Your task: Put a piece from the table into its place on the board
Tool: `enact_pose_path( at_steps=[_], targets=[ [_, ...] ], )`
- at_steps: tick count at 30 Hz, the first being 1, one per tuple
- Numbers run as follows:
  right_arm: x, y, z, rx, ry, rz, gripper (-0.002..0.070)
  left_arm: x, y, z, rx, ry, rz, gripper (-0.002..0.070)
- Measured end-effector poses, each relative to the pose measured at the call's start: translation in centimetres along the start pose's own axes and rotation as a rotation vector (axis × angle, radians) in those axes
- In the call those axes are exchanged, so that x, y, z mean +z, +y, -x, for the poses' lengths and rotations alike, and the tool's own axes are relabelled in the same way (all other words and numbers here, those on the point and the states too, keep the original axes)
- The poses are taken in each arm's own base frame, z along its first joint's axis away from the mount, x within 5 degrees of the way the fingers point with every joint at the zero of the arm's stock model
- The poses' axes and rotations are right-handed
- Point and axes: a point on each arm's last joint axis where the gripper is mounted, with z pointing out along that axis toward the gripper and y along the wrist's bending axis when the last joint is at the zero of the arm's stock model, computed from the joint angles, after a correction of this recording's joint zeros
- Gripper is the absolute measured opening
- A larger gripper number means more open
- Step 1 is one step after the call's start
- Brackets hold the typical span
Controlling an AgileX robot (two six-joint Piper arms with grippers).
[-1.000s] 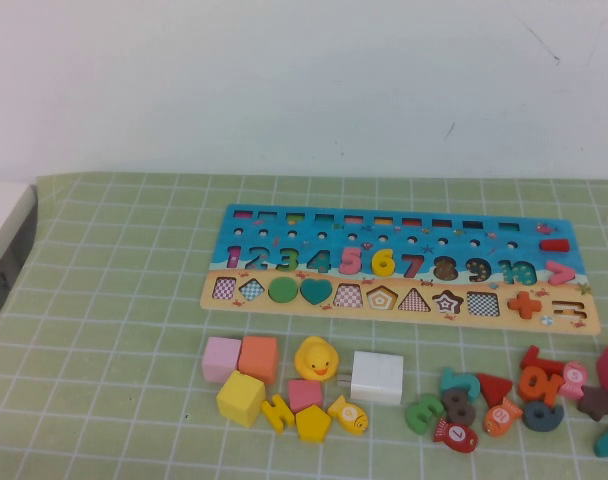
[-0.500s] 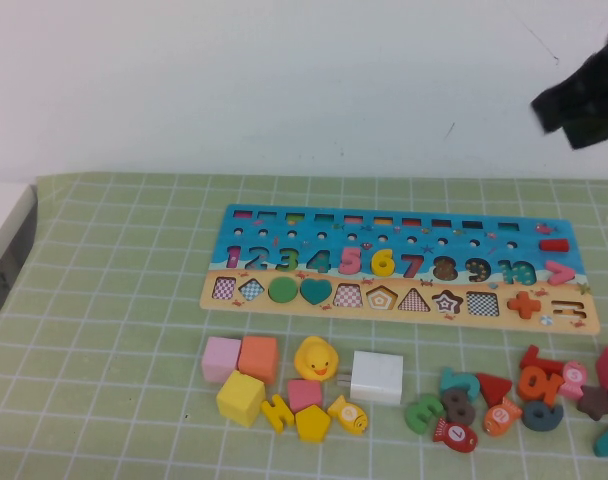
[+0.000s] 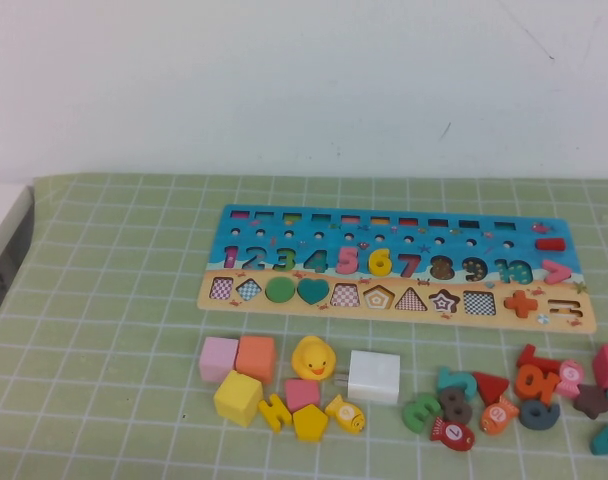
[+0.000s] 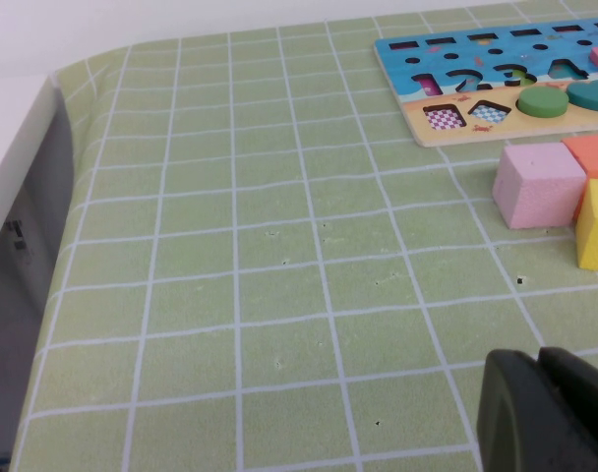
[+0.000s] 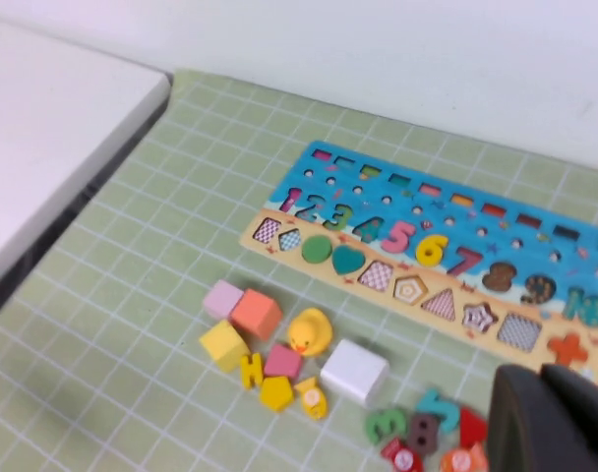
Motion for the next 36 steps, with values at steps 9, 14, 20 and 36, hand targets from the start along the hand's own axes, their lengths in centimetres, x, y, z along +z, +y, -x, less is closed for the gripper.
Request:
enact_pose_path(
  at_steps=[9,14,20,36],
  targets=[
    [-3.4,-2.0,-9.2,0.193,-0.039,-0.239,-0.0001,0.0,0.0,0.0,0.000,0.000,0.000,-0.0002],
    [-3.2,-2.8,-14.5,0.190,-0.101,-0.447,-0.0001,0.0,0.0,0.0,0.000,0.000,0.000,-0.0002],
    [-0.5,-4.7,-19.6,0.103,-0.387,-0.627,-0.0002,0.0,0.0,0.0,-0.004,0.000,0.000,-0.0002],
    [10.6,-9.4,-32.9,0.130,-0.302,-0.634,-0.0002,0.0,0.0,0.0,-0.008,0.000,0.000,-0.0002]
  ],
)
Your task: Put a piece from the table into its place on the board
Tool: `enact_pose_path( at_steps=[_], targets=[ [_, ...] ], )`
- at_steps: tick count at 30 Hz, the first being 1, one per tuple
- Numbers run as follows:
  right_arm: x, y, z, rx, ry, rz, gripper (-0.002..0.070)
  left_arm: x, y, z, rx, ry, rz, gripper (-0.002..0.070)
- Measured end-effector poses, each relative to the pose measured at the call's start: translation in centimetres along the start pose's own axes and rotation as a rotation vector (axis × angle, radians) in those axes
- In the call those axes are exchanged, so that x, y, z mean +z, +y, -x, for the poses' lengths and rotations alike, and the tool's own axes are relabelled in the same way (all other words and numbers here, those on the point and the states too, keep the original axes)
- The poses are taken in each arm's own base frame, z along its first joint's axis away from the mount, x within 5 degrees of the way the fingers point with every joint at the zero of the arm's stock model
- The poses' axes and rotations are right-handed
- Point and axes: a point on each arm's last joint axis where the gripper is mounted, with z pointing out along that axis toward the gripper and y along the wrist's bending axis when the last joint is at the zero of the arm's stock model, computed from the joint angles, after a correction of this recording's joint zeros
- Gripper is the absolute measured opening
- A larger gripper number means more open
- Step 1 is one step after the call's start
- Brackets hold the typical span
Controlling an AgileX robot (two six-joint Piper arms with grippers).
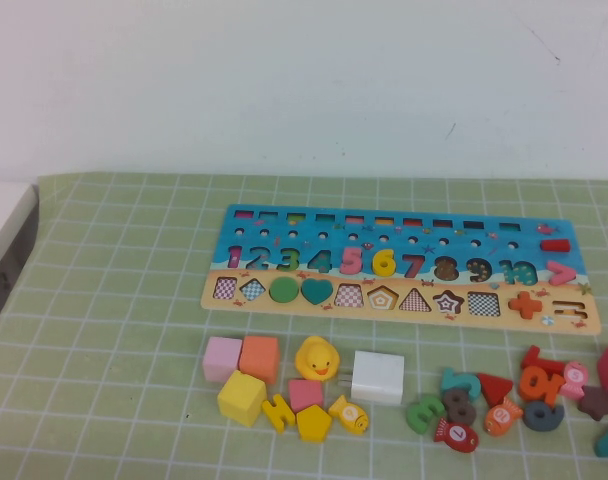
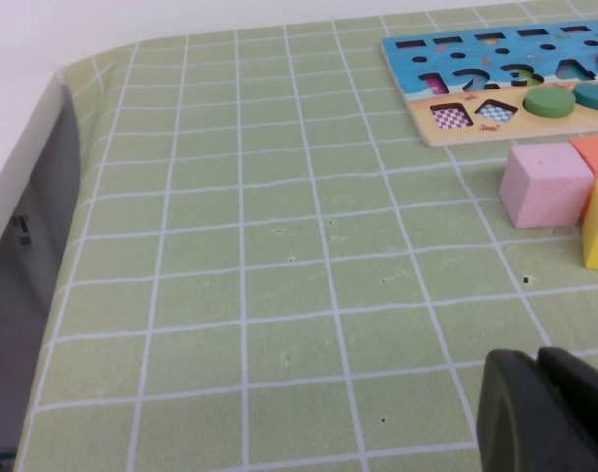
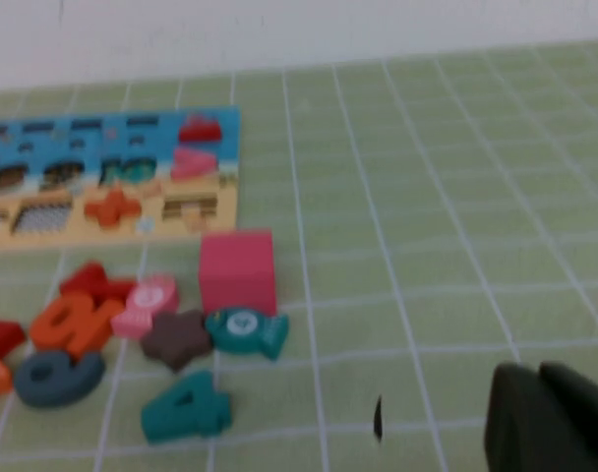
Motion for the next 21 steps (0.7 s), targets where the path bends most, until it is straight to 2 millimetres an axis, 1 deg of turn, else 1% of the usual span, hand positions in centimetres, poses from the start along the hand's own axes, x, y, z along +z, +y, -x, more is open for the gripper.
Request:
enact_pose_path(
  at_steps=[6,21],
  targets=[
    [-0.01,0.24,-0.13,-0.017,0.015,0.044,-0.0002,0.00,0.00,0.00,0.000,0.000,0.000,-0.0002],
    [-0.01,0.24,-0.15,0.008,0.018,0.045,-0.0003,0.00,0.00,0.00,-0.002,0.000,0.000,-0.0002]
  ],
)
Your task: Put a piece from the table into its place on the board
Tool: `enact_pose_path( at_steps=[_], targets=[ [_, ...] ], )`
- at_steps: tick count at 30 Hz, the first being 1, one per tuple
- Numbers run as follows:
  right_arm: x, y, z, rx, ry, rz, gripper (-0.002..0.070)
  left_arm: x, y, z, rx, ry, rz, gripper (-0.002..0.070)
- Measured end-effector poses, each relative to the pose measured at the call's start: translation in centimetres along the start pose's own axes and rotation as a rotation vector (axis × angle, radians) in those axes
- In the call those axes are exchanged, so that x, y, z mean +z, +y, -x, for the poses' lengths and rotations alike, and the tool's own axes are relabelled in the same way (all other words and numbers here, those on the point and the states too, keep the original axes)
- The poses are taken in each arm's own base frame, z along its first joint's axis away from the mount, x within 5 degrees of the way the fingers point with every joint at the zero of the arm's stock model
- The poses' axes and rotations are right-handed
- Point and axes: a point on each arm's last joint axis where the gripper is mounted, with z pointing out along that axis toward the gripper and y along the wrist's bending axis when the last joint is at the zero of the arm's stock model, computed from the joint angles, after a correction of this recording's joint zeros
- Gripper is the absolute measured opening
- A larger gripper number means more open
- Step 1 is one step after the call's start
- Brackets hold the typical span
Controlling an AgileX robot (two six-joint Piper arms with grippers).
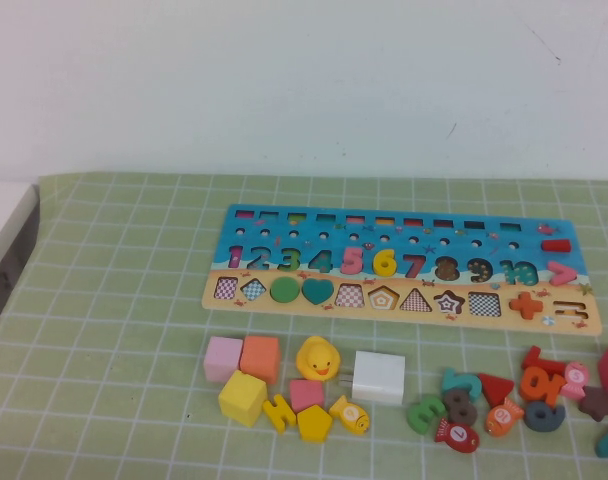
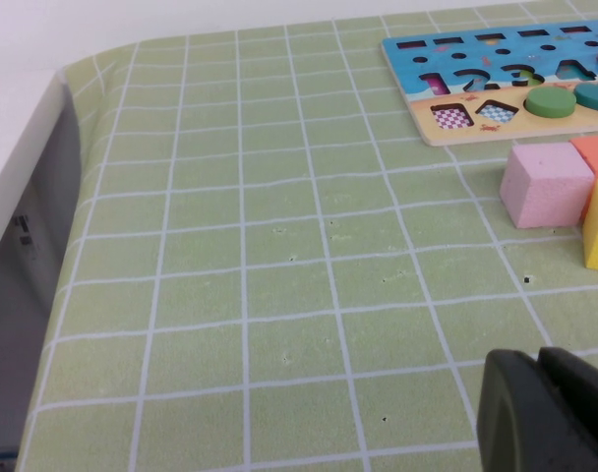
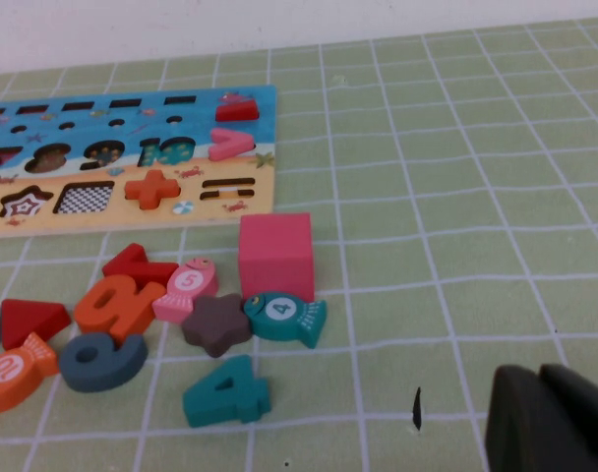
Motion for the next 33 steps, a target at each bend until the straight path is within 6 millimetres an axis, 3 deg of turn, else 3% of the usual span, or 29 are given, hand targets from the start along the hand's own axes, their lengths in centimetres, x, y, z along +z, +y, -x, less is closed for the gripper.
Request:
enact_pose_path(
  at_steps=[12,33],
  targets=[
    [0.00,-0.14,0.02,0.070,-0.003,-0.014,-0.0003,0.00,0.00,0.00,-0.001,0.000,0.000,-0.0002],
    [0.00,-0.25,0.10,0.044,-0.011,-0.025,-0.0001,0.00,0.00,0.00,-0.002,0.000,0.000,-0.0002]
  ],
)
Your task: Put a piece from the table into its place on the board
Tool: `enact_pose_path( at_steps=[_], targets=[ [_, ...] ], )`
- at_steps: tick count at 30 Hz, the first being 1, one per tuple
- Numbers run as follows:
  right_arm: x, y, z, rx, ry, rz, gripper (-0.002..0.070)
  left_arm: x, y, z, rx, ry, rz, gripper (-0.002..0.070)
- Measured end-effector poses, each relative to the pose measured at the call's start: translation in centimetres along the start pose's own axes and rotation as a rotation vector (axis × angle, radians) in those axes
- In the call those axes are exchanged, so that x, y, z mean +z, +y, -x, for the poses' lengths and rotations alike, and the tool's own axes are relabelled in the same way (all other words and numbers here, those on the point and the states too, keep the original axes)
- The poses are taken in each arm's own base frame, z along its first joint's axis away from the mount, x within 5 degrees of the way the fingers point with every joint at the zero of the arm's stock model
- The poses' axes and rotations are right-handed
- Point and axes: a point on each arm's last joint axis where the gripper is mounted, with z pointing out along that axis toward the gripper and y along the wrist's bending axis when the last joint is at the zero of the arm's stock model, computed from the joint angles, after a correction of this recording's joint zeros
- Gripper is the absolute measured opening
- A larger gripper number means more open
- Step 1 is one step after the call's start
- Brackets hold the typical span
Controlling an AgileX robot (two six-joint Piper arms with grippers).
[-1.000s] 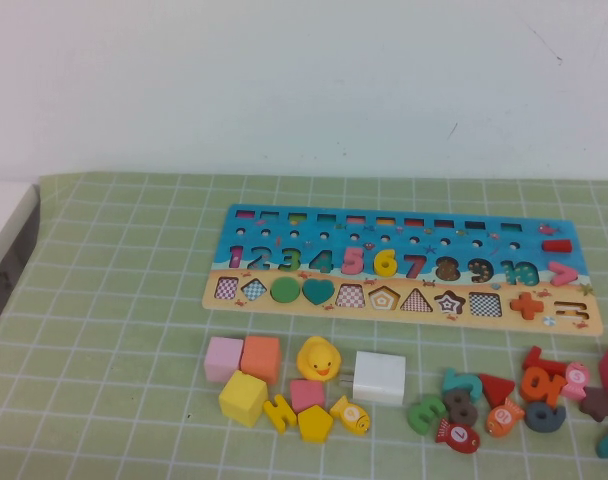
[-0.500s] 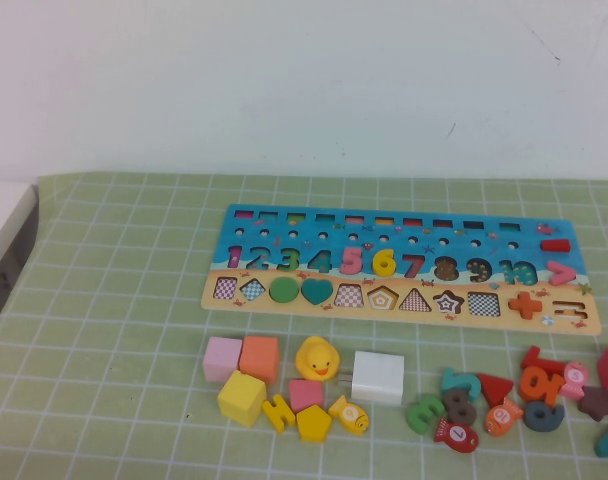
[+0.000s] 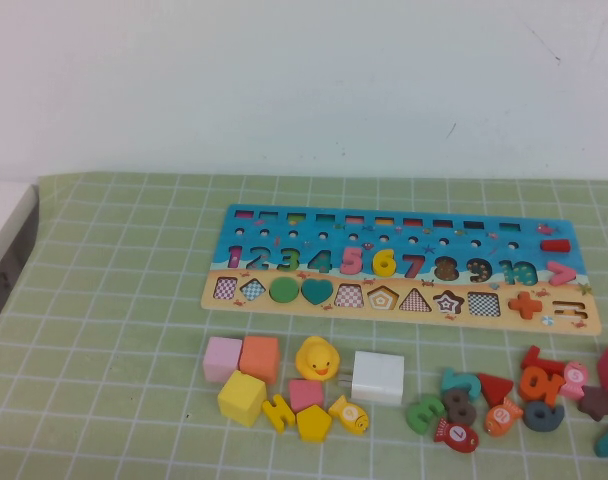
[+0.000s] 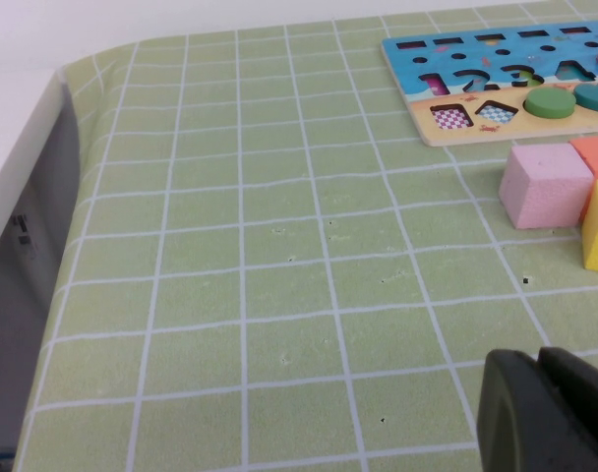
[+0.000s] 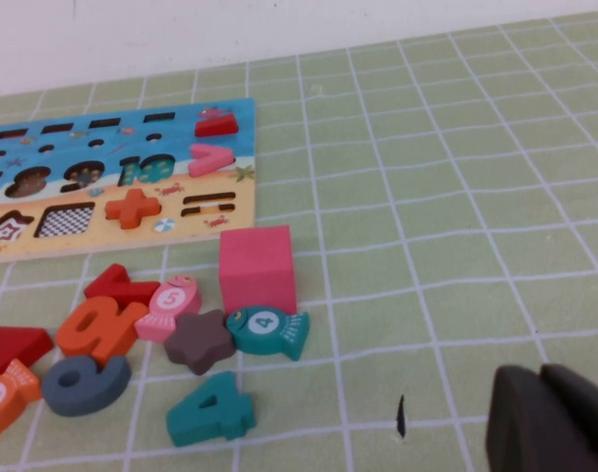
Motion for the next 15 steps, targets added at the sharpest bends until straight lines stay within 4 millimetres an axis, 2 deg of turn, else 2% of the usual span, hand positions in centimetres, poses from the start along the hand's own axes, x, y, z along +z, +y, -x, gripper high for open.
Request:
enact_pose_path(
  at_steps=[15],
  targets=[
    [0.00,-0.05,0.04,-0.013,-0.005,-0.005,-0.0001,0.00,0.00,0.00,0.000,0.000,0.000,-0.0002]
  ],
)
